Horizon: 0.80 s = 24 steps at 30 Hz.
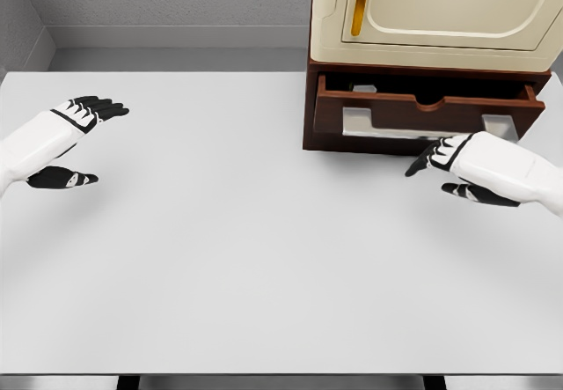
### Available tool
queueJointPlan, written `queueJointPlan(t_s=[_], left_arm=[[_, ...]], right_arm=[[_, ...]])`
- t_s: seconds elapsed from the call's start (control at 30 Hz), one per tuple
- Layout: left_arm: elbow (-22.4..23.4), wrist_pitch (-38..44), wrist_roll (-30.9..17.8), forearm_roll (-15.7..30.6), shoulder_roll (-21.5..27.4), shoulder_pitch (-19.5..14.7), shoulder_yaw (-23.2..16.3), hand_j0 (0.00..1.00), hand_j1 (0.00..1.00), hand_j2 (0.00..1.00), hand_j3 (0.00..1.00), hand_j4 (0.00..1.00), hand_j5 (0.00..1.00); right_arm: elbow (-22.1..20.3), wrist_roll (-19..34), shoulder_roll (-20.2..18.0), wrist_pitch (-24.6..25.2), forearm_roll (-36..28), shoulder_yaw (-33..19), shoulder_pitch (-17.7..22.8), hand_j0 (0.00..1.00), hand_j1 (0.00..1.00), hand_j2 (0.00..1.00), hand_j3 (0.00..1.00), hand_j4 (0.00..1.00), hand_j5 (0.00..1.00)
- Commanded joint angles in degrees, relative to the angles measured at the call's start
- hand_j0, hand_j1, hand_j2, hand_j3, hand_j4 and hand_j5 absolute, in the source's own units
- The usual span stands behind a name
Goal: Put the switch into the drawer with left arm, and close the drawer with right arm
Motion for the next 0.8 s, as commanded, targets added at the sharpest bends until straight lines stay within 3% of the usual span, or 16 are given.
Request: queueJointPlan(t_s=[0.0,0.3,0.77], left_arm=[[-0.03,0.06,0.03,0.43,0.06,0.0,0.01,1.0,1.0,1.0,1.0,1.0,1.0],[0.06,0.06,0.03,0.43,0.06,0.0,0.01,1.0,1.0,1.0,1.0,1.0,1.0],[0.06,0.06,0.03,0.34,0.06,0.0,0.01,1.0,1.0,1.0,1.0,1.0,1.0]], right_arm=[[0.5,-0.12,0.71,0.12,0.31,-0.03,0.0,0.69,0.69,0.69,0.69,0.69,0.69],[3.32,-0.12,1.59,0.12,0.75,1.29,-1.58,0.69,0.69,0.69,0.69,0.69,0.69],[4.02,-0.03,2.82,0.12,0.84,3.66,-4.04,0.68,0.68,0.68,0.68,0.68,0.68]])
